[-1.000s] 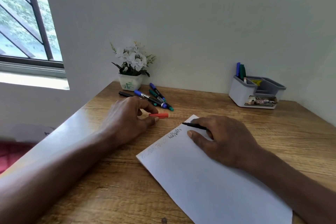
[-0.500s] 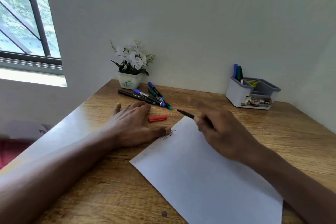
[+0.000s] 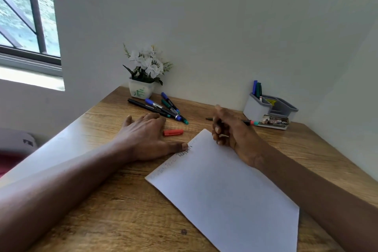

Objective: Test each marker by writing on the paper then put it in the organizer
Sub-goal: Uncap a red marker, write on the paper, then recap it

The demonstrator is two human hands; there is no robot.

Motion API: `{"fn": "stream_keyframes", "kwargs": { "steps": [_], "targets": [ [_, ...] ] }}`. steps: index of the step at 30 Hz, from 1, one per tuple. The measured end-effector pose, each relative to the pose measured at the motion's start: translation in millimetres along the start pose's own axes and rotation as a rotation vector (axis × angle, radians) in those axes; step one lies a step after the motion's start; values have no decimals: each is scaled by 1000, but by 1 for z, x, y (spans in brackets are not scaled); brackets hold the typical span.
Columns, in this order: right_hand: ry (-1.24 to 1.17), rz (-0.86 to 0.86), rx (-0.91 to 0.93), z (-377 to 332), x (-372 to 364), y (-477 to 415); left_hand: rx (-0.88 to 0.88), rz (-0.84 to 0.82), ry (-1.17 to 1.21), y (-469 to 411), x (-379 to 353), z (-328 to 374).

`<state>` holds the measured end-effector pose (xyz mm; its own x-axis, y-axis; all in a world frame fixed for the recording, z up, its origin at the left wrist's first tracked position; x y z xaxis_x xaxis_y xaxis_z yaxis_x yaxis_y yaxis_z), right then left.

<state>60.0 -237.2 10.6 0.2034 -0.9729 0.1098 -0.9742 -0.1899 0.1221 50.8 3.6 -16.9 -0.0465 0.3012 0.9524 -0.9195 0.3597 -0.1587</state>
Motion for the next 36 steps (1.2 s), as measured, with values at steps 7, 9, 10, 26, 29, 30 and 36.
{"fn": "stream_keyframes", "kwargs": {
  "steps": [7, 9, 10, 26, 29, 30, 36],
  "targets": [
    [205, 25, 3, 1, -5, -11, 4, -13, -8, -3, -3, -3],
    [231, 63, -6, 7, -3, -15, -3, -4, -3, -3, -3, -3],
    [221, 62, -18, 9, -2, -16, -6, -2, 0, -3, -3, -3],
    [473, 198, 183, 16, -4, -19, -13, -1, -4, -1, -3, -3],
    [489, 165, 162, 14, -4, -19, -12, 3, -6, 0, -3, -3],
    [475, 154, 150, 13, -4, -19, -12, -1, -7, 0, -3, -3],
    [437, 161, 143, 16, -5, -20, -21, -3, -6, 1, -3, -3]
  ]
}}
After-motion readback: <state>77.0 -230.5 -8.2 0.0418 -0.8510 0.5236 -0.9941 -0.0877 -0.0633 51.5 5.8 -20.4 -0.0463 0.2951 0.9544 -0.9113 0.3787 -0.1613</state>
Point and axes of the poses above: each hand's wrist, its own y-axis away from the middle knuckle, its own x-axis out of the back of the hand, z = x × y, the point moved 1 cm from there along -y, towards the middle knuckle, and after that the axes turned 13 degrees about -x, right-handed, at the moved point
